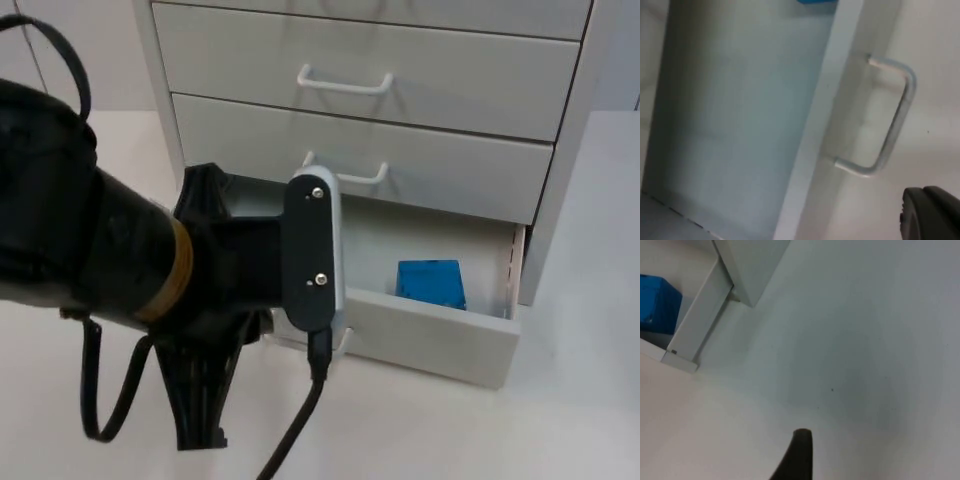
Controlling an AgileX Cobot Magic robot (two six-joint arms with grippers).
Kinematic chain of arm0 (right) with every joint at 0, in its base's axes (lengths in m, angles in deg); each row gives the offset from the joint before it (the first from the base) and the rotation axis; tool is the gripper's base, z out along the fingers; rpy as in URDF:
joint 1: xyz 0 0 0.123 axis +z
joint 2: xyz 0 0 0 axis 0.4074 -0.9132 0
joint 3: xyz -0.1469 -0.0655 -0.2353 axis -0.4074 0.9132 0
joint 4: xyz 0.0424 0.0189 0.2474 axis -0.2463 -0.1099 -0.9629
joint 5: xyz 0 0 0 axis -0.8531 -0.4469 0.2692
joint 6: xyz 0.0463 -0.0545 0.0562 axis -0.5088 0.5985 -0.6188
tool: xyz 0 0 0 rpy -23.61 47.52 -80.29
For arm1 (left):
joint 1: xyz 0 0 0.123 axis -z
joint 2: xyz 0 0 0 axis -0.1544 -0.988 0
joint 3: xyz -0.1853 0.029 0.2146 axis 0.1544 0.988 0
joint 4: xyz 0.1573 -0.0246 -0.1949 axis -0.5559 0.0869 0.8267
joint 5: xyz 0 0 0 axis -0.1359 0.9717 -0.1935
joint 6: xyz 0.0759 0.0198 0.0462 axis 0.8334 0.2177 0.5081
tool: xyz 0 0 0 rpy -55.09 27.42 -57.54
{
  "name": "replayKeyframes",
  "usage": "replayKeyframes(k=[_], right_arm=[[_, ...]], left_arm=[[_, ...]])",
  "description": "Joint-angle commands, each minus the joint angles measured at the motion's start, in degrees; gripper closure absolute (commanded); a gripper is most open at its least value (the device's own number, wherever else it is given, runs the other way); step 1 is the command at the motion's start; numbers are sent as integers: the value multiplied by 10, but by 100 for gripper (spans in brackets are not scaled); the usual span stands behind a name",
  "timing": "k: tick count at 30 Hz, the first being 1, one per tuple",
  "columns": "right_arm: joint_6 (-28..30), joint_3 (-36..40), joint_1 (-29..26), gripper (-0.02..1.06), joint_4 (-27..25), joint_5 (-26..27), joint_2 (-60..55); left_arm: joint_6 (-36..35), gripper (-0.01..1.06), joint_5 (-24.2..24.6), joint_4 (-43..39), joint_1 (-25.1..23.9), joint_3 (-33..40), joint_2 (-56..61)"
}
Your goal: Open the drawer with the left hand, place the block into the drawer with the right hand, then close the drawer with the left hand.
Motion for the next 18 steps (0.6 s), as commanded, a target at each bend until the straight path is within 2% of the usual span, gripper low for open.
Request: replayKeyframes(k=[1,18], right_arm=[[-2,0,1,25,5,7,2],[-2,0,1,25,6,12,2]], left_arm=[[-6,105,-8,-8,3,-5,-9],[-6,105,-7,-38,3,-85,-103]])
